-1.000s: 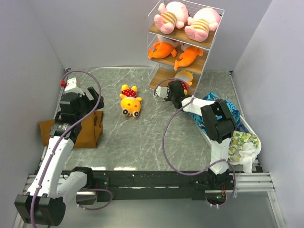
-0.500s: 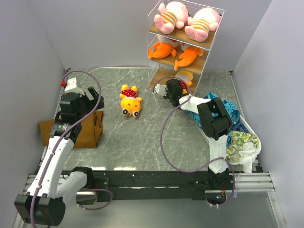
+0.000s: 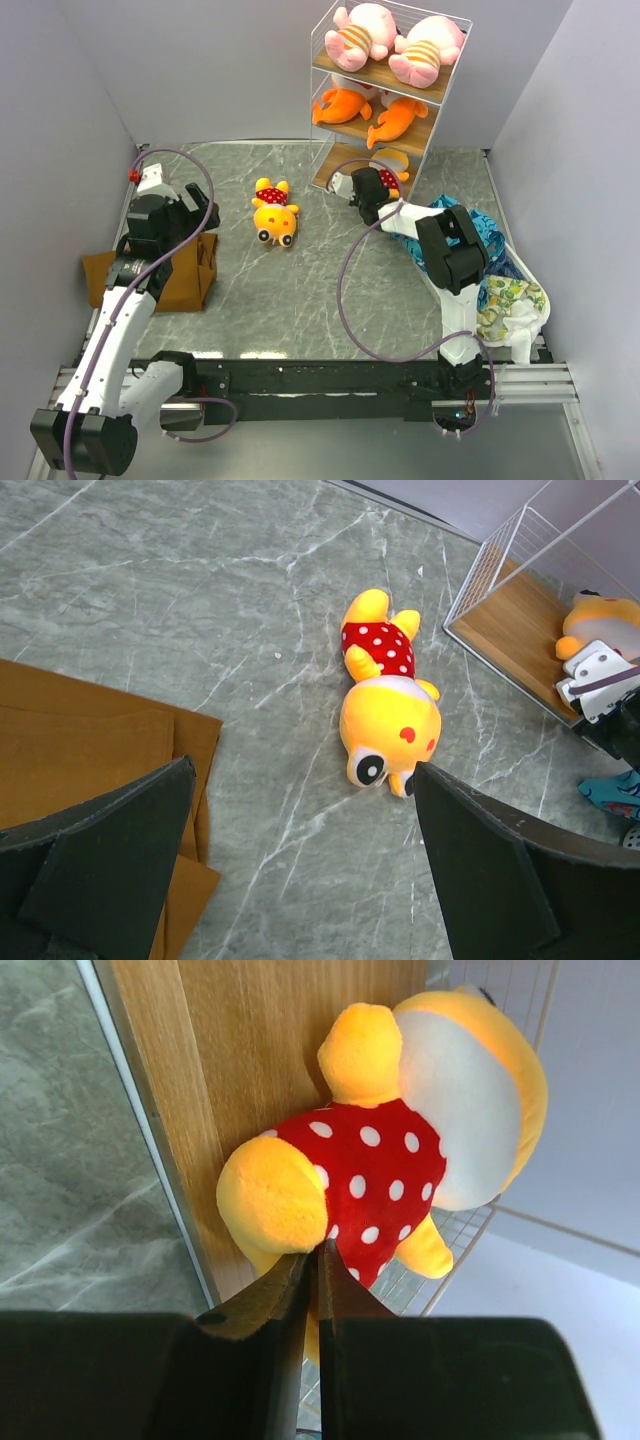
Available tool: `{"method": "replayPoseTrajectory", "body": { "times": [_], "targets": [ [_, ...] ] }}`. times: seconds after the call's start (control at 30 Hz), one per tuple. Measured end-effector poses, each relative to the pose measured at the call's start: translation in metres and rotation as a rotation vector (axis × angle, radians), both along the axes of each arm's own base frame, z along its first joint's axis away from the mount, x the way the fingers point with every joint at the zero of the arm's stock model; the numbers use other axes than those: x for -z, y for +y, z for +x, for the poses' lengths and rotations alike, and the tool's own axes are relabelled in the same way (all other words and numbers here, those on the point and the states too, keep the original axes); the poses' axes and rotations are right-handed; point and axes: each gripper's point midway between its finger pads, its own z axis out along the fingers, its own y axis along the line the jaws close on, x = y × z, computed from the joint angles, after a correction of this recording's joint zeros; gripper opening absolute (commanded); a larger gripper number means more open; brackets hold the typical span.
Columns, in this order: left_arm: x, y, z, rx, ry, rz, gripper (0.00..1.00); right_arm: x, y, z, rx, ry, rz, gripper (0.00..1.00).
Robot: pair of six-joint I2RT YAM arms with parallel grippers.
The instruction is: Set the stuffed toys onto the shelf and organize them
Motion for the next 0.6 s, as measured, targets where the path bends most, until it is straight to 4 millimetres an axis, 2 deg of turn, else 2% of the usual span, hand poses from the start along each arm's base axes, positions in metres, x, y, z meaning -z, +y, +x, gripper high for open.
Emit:
{"method": "replayPoseTrajectory", "body": {
  "times": [0.07,0.23,0.37,0.6],
  "targets": [
    [0.000,0.000,0.000,0.000,0.000,0.001,0.96,0.002,-0.002,-0.002,0.018,-0.004,0.010,0.18],
    [0.001,0.000,0.001,-0.004,0.003,0.002,0.96,0.000,-0.003,-0.008,0.053,-0.010,0.065,0.39],
    [0.012,-0.004,0.007,0.005,0.038,-0.022,0.96,-0.013,-0.002,-0.020,0.063,-0.019,0.132,0.45],
    [0.057,-0.037,0.029,0.094,0.187,-0.167,0.98,-0.054,0.015,-0.038,0.048,-0.083,0.260,0.47]
  ]
}}
